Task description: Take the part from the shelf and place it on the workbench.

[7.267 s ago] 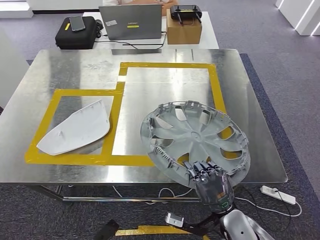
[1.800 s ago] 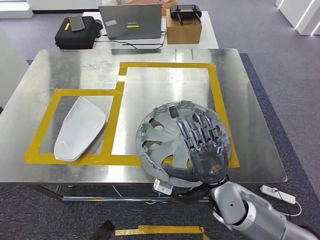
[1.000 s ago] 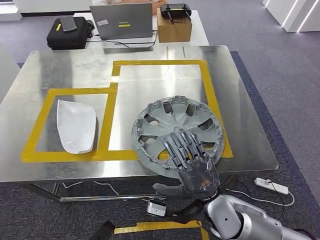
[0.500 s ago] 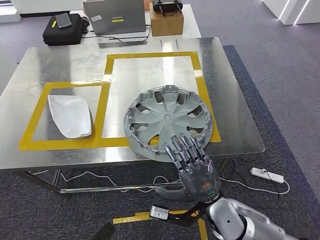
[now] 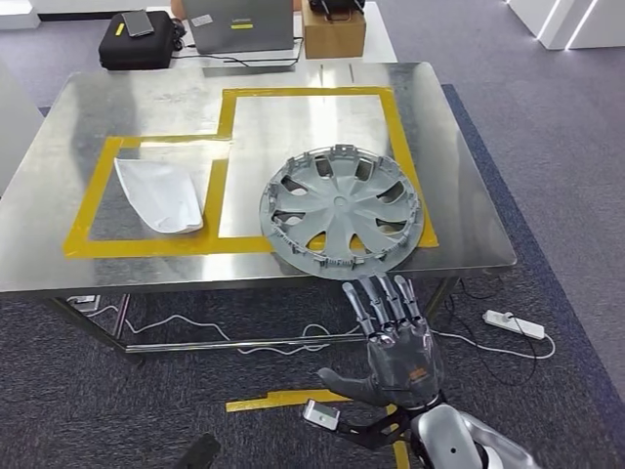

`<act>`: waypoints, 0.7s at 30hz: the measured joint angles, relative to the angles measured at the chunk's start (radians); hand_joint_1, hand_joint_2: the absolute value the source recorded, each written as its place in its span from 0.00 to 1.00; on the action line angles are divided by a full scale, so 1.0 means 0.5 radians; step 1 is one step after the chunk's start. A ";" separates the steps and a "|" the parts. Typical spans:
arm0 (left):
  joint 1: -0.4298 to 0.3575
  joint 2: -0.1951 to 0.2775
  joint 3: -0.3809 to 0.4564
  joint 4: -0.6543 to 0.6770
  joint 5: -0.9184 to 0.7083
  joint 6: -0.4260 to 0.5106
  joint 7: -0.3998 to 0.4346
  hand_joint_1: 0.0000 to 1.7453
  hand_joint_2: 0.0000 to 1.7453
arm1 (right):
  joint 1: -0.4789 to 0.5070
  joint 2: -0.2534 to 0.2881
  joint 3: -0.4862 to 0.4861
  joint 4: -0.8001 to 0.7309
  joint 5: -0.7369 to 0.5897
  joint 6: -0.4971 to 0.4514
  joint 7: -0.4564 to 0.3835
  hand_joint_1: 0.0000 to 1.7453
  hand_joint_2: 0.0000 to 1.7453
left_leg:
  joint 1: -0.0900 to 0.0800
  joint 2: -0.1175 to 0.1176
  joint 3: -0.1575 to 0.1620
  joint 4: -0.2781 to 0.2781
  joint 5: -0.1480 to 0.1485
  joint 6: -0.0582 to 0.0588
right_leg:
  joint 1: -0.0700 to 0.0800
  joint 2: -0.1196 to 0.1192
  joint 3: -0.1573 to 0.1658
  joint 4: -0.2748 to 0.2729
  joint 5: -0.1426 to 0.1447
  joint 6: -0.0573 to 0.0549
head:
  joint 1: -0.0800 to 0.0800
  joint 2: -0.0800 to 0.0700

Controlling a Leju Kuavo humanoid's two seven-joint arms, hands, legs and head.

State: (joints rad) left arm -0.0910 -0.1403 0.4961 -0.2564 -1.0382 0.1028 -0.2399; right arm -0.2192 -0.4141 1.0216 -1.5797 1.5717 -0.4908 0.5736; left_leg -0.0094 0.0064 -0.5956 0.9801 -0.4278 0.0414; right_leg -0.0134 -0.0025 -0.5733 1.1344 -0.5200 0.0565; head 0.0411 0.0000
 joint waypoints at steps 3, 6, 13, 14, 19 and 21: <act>0.002 -0.006 0.014 0.000 0.008 0.013 -0.001 0.00 0.00 | 0.140 0.012 -0.075 0.004 0.000 -0.061 0.033 0.00 0.00 | -0.005 -0.005 -0.042 0.024 0.042 -0.027 | 0.012 -0.001 0.247 -0.347 -0.050 -0.026 | -0.001 0.000; 0.018 -0.006 0.029 0.000 0.018 0.020 -0.002 0.00 0.00 | 0.315 0.040 -0.164 0.020 -0.003 -0.137 0.040 0.00 0.00 | 0.002 -0.009 -0.062 0.043 0.035 -0.063 | 0.010 -0.007 0.214 -0.373 -0.022 -0.074 | 0.000 0.000; 0.058 -0.008 0.092 0.000 0.043 0.065 -0.022 0.00 0.00 | 0.883 0.234 -0.616 0.236 -0.392 -0.342 -0.131 0.00 0.00 | 0.029 -0.011 -0.082 0.585 -0.322 -0.123 | 0.004 -0.038 0.049 -0.352 0.106 -0.110 | -0.012 0.000; 0.062 -0.008 0.099 0.000 0.045 0.068 -0.023 0.00 0.00 | 0.932 0.255 -0.671 0.262 -0.426 -0.344 -0.148 0.00 0.00 | 0.030 -0.011 -0.004 0.503 -0.258 -0.120 | 0.004 -0.034 0.015 -0.339 0.123 -0.105 | -0.013 0.000; 0.066 -0.010 0.121 0.000 0.045 0.081 -0.027 0.00 0.00 | 1.082 0.369 -0.886 0.376 -0.542 -0.345 -0.316 0.00 0.00 | 0.017 -0.031 0.342 -0.041 -0.254 -0.069 | 0.008 -0.019 -0.065 -0.304 0.195 -0.050 | -0.010 0.000; 0.073 -0.013 0.132 0.001 0.044 0.088 -0.031 0.00 0.00 | 1.155 0.497 -1.102 0.490 -0.668 -0.345 -0.626 0.00 0.00 | 0.017 -0.026 0.314 -0.050 -0.228 -0.039 | 0.003 -0.016 -0.082 -0.300 0.192 -0.023 | -0.010 0.000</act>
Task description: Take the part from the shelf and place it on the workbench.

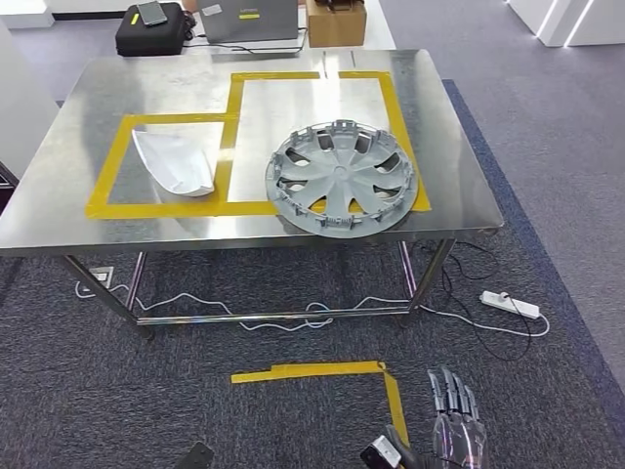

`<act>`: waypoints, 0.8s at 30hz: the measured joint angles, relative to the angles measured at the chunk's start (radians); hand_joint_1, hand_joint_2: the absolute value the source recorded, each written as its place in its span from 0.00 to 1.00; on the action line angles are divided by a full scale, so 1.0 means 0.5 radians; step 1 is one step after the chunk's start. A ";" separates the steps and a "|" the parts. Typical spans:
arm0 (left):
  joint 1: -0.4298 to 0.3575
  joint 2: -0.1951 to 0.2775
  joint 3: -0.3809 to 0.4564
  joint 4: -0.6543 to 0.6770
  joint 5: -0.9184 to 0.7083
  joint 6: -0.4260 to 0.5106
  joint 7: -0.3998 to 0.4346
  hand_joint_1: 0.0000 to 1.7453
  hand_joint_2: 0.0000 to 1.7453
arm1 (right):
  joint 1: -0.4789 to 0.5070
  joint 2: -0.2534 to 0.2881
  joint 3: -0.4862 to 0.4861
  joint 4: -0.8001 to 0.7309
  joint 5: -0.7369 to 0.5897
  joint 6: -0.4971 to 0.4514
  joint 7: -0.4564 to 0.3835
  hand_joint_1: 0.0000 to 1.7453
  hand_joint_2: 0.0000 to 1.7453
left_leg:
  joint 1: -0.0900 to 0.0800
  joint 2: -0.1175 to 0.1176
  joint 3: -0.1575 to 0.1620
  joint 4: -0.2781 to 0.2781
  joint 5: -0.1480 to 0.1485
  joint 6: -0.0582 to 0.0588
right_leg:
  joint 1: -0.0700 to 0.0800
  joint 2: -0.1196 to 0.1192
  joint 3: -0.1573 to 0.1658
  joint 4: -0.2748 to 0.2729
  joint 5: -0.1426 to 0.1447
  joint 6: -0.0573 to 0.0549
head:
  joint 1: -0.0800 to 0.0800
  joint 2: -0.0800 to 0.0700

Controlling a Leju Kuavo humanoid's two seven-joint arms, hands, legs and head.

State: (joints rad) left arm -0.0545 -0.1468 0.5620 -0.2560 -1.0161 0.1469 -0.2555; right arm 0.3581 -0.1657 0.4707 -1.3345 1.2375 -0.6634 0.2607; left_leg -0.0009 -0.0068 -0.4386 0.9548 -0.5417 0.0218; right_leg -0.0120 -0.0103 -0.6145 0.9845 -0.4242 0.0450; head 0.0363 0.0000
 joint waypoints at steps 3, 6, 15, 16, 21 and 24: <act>0.007 -0.003 0.023 0.001 -0.007 0.018 -0.010 0.00 0.00 | 0.060 0.257 -0.482 0.249 -0.114 0.026 -0.473 0.00 0.00 | -0.001 0.014 -0.068 -0.004 0.061 0.046 | -0.004 0.011 -0.090 0.227 -0.239 0.022 | 0.005 0.000; 0.008 -0.008 0.036 0.003 -0.020 0.031 -0.017 0.00 0.00 | 0.052 0.495 -0.948 0.496 -0.138 0.191 -0.637 0.00 0.00 | -0.017 0.020 -0.151 0.007 0.121 0.055 | -0.003 0.013 -0.148 0.561 -0.381 0.025 | 0.008 0.000; 0.005 -0.023 0.069 0.005 -0.012 0.069 -0.017 0.00 0.00 | -0.058 0.922 -1.734 0.948 -0.377 0.433 -0.459 0.00 0.00 | -0.034 0.032 -0.306 0.060 0.236 -0.012 | 0.018 0.015 0.332 -0.095 -0.224 -0.049 | 0.007 0.000; 0.006 -0.035 0.078 0.005 -0.002 0.095 -0.006 0.00 0.00 | -0.073 0.943 -1.770 0.998 -0.468 0.459 -0.394 0.00 0.00 | -0.031 0.028 -0.318 0.088 0.197 -0.025 | 0.015 0.011 0.318 -0.099 -0.207 -0.070 | 0.006 0.000; 0.003 -0.096 0.108 0.005 0.019 0.175 0.015 0.00 0.00 | -0.161 1.007 -1.868 1.219 -0.688 0.514 -0.265 0.00 0.00 | -0.002 0.021 -0.426 0.607 -0.166 -0.078 | 0.012 0.004 0.186 -0.064 -0.119 -0.113 | -0.002 0.000; 0.003 -0.112 0.122 0.005 0.020 0.175 0.015 0.00 0.00 | -0.192 1.012 -1.907 1.293 -0.699 0.516 -0.265 0.00 0.00 | 0.008 0.021 -0.246 0.461 -0.028 -0.081 | 0.012 0.004 0.088 -0.015 -0.081 -0.101 | -0.002 0.000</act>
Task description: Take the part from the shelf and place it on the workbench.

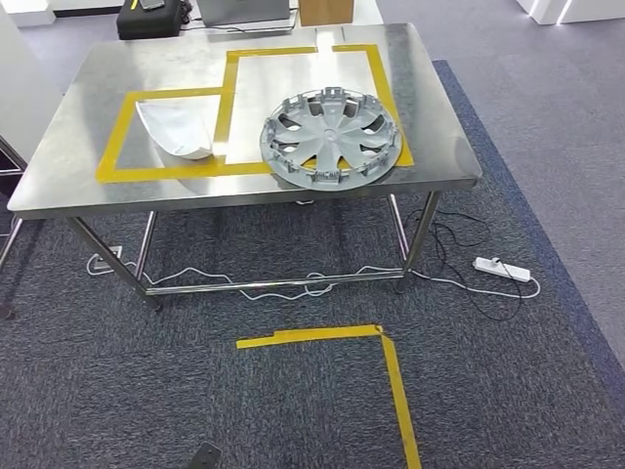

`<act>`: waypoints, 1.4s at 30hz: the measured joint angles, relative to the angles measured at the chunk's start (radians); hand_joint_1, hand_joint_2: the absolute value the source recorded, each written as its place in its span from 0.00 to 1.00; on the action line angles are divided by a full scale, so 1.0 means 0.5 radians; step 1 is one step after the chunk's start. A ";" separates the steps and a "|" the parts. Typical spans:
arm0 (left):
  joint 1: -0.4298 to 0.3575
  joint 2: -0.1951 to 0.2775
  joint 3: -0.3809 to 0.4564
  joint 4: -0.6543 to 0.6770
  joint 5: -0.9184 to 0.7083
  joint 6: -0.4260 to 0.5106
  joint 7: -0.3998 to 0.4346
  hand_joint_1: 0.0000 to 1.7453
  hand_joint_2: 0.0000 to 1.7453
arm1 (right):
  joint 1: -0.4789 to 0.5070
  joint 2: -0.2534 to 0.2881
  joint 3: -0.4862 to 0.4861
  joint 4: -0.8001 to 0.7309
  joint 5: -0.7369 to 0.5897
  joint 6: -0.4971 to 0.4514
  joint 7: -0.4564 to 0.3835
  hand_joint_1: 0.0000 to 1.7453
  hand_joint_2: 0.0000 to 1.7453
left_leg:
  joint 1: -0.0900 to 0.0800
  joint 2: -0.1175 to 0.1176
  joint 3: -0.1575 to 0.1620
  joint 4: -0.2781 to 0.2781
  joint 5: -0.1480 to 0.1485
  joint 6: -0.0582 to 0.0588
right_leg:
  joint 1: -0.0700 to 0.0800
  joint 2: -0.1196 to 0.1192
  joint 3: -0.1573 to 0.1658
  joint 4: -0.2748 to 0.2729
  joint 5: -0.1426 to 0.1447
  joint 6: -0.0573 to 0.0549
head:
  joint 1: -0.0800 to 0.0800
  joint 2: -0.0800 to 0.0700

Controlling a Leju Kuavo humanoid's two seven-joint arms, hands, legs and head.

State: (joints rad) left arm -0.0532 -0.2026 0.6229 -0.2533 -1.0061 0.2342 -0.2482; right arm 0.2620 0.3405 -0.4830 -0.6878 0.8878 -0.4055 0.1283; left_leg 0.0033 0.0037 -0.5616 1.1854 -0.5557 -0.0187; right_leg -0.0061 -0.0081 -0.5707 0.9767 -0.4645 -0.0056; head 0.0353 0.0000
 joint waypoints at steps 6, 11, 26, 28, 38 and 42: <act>0.000 -0.017 0.018 0.000 0.002 0.008 -0.014 0.00 0.00 | -0.031 -0.009 -0.090 0.088 0.099 0.004 -0.182 0.00 0.00 | -0.016 -0.003 0.234 -0.440 0.031 0.072 | -0.003 0.002 -0.078 0.029 0.084 0.074 | -0.002 0.000; 0.004 -0.032 0.028 0.000 -0.001 0.014 -0.025 0.00 0.00 | -0.105 -0.037 -0.196 0.193 0.212 0.019 -0.277 0.00 0.00 | -0.014 0.016 0.097 -0.448 0.155 0.130 | -0.011 0.011 -0.193 0.429 -0.301 0.115 | 0.013 0.000; 0.032 -0.038 0.091 0.000 -0.015 0.037 -0.053 0.00 0.00 | -0.280 -0.073 -0.451 0.473 0.498 -0.041 -0.379 0.00 0.00 | -0.008 0.007 -0.190 -0.024 -0.054 0.010 | 0.003 -0.005 0.213 -0.088 -0.093 -0.012 | -0.002 0.000; 0.032 -0.038 0.103 0.000 -0.016 0.037 -0.056 0.00 0.00 | -0.292 -0.074 -0.485 0.496 0.515 -0.041 -0.387 0.00 0.00 | -0.006 0.007 -0.182 0.170 -0.095 0.004 | 0.007 -0.011 0.142 -0.066 -0.046 -0.011 | -0.002 0.000; 0.028 -0.042 0.124 0.000 -0.025 0.036 -0.067 0.00 0.00 | -0.328 -0.079 -0.588 0.562 0.604 -0.049 -0.397 0.00 0.00 | -0.013 0.006 0.213 -0.428 0.046 0.100 | 0.011 -0.006 -0.111 0.080 0.039 0.077 | 0.003 0.000; 0.027 -0.050 0.137 0.000 -0.026 0.034 -0.072 0.00 0.00 | -0.339 -0.090 -0.618 0.581 0.631 -0.052 -0.403 0.00 0.00 | -0.016 0.019 0.082 -0.426 0.157 0.134 | 0.004 0.008 -0.199 0.485 -0.332 0.107 | 0.011 0.000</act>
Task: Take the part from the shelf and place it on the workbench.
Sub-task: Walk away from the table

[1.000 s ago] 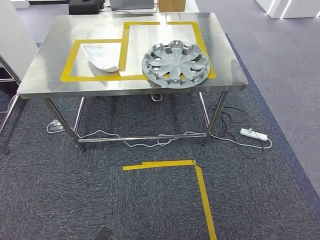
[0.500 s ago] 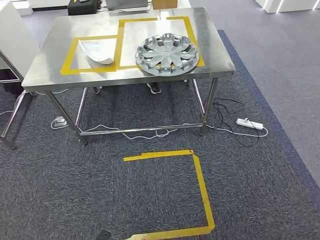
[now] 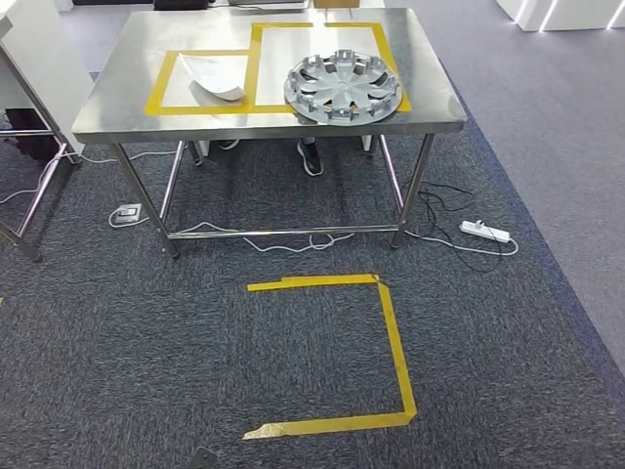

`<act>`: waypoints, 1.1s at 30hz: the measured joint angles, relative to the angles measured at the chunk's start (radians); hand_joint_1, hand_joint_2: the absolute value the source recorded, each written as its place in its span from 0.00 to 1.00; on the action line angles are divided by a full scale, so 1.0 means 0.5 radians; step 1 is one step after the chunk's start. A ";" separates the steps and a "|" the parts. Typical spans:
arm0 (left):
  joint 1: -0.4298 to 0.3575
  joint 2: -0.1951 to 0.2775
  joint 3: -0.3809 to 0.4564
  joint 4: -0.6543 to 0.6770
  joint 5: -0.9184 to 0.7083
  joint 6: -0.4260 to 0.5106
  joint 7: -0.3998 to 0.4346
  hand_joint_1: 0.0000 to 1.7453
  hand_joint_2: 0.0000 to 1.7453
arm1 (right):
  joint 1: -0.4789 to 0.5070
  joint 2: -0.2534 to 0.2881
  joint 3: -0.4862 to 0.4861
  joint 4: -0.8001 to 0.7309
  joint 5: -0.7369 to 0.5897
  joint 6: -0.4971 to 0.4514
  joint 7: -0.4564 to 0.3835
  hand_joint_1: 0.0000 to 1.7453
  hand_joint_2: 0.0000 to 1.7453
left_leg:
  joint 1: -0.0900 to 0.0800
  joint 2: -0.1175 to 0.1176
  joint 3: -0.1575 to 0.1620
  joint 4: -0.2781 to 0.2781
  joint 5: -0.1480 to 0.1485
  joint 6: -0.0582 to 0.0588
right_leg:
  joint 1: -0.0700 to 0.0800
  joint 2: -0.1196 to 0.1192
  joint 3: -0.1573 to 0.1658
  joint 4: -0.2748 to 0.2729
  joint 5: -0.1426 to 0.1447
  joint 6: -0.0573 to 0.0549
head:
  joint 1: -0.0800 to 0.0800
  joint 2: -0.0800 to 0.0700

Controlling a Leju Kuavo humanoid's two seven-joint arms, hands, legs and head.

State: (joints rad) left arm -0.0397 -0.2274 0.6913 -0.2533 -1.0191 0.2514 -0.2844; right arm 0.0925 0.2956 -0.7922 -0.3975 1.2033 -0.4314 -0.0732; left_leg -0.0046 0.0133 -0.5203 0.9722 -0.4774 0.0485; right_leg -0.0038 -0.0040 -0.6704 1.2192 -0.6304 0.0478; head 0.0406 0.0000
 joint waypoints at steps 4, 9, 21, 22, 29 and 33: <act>-0.004 0.000 0.012 0.000 0.000 -0.002 -0.001 0.00 0.00 | -0.011 -0.010 -0.022 0.010 0.006 -0.002 -0.004 0.00 0.00 | -0.008 0.007 -0.156 0.028 0.110 -0.013 | 0.000 0.000 0.201 -0.015 0.182 -0.003 | 0.000 0.000; -0.012 -0.001 0.018 -0.002 -0.002 -0.006 -0.003 0.00 0.00 | -0.036 -0.011 -0.031 0.016 0.009 -0.008 -0.009 0.00 0.00 | -0.015 0.006 -0.227 0.046 0.226 -0.056 | 0.010 0.005 0.590 -0.592 0.084 -0.058 | -0.001 0.000; -0.002 0.002 0.028 -0.002 -0.012 -0.006 -0.004 0.00 0.00 | -0.031 -0.014 -0.050 0.039 0.047 -0.017 -0.014 0.00 0.00 | 0.001 -0.016 0.074 0.241 -0.082 -0.081 | 0.019 -0.019 0.187 -0.470 0.349 -0.106 | -0.012 0.000; -0.004 0.002 0.029 -0.002 -0.015 -0.005 -0.005 0.00 0.00 | -0.035 -0.014 -0.055 0.042 0.057 -0.018 -0.019 0.00 0.00 | -0.004 -0.019 0.154 0.112 -0.113 -0.069 | 0.019 -0.019 0.169 -0.459 0.364 -0.096 | -0.012 0.000; -0.003 -0.003 0.036 -0.001 -0.022 0.002 -0.009 0.00 0.00 | -0.043 -0.019 -0.110 0.070 0.110 -0.025 -0.027 0.00 0.00 | 0.001 -0.004 0.079 -0.029 -0.046 0.008 | 0.004 0.000 0.034 -0.207 0.119 -0.011 | -0.002 0.000; -0.005 -0.003 0.041 -0.001 -0.023 0.001 -0.011 0.00 0.00 | -0.049 -0.028 -0.138 0.081 0.144 -0.027 -0.030 0.00 0.00 | -0.001 0.007 -0.066 -0.012 0.062 0.000 | -0.006 0.001 0.049 0.114 0.091 0.015 | 0.002 0.000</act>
State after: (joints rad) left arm -0.0420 -0.2289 0.7120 -0.2537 -1.0307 0.2520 -0.2899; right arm 0.0678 0.2816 -0.8614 -0.3572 1.2753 -0.4450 -0.0881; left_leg -0.0051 0.0167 -0.5535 0.9663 -0.4466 0.0486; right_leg -0.0068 -0.0037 -0.6459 1.2763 -0.5848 0.0552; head 0.0415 0.0000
